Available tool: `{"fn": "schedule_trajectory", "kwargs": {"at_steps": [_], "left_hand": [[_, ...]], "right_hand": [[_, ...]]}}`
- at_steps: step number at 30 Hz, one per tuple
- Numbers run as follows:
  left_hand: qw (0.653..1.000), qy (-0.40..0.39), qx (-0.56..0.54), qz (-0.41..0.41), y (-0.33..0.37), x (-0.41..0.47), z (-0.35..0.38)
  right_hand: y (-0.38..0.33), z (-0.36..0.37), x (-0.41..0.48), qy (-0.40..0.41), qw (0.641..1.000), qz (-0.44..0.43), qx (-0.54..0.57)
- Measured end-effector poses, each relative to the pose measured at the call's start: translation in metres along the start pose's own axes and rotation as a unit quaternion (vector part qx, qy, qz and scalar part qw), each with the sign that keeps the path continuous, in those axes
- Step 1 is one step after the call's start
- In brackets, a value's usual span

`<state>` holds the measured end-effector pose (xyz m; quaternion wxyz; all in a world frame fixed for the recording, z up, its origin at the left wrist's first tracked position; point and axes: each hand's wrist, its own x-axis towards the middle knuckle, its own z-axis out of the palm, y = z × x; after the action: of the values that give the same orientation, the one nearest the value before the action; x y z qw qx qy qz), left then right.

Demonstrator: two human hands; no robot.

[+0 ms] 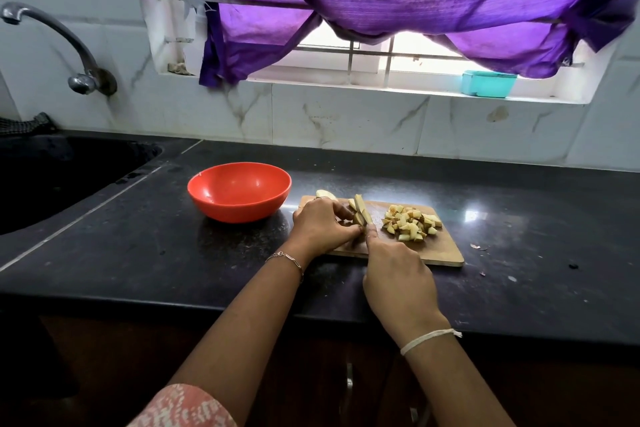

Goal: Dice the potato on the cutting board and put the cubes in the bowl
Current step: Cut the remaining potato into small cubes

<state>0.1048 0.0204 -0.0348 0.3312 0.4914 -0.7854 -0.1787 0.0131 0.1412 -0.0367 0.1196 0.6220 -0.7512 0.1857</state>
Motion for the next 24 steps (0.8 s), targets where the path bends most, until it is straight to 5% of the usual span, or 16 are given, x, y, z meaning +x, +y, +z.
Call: {"fn": "schedule_trajectory", "kwargs": {"at_steps": [24], "left_hand": [[1.0,-0.021,0.018,0.014,0.0,0.001,-0.001]], "right_hand": [[-0.011,0.002,0.003,-0.016,0.999,-0.017,-0.044]]}}
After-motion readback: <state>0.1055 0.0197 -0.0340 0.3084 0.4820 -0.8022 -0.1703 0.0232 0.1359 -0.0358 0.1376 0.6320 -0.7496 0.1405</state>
